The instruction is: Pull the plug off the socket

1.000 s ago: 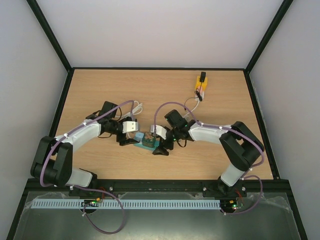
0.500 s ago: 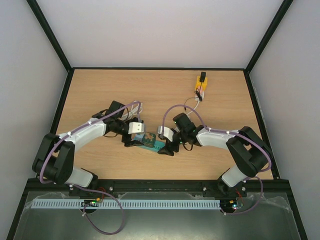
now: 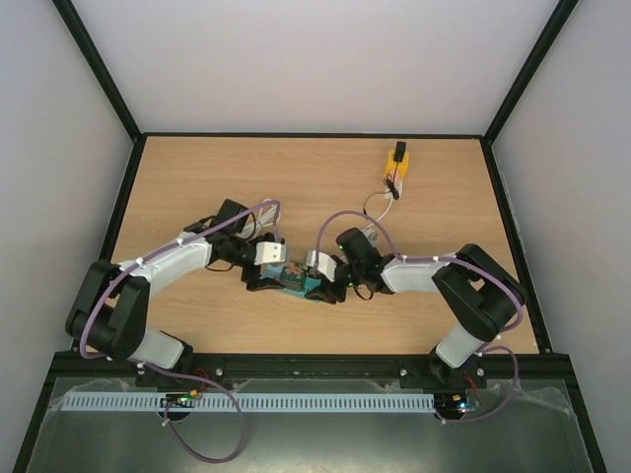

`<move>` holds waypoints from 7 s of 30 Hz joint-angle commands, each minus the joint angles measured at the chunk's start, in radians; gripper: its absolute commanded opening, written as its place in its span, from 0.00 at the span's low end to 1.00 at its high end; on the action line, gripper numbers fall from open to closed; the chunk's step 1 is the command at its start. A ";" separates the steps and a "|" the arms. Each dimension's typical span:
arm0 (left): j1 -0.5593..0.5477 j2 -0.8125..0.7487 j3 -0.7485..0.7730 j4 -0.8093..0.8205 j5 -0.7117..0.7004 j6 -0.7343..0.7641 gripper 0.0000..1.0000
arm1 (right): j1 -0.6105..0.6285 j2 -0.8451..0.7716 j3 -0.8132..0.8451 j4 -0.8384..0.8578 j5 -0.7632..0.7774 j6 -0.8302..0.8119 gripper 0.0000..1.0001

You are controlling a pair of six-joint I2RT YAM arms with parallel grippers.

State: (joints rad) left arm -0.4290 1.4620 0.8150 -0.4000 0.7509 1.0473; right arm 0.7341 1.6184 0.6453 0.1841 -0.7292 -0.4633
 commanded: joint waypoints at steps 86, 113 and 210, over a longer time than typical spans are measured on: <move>-0.072 -0.017 -0.043 0.081 0.071 -0.062 0.35 | -0.050 0.165 0.058 -0.057 0.007 -0.145 0.02; 0.130 -0.096 0.144 -0.125 0.167 -0.162 0.33 | -0.055 0.120 0.028 -0.046 0.047 -0.140 0.02; 0.836 0.379 0.666 0.064 -0.028 -0.719 1.00 | -0.056 0.101 -0.034 0.119 0.128 -0.054 0.04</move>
State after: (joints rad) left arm 0.4347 1.9713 1.5707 -0.2687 0.6621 0.0921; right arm 0.6895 1.7164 0.6437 0.3248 -0.6952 -0.5114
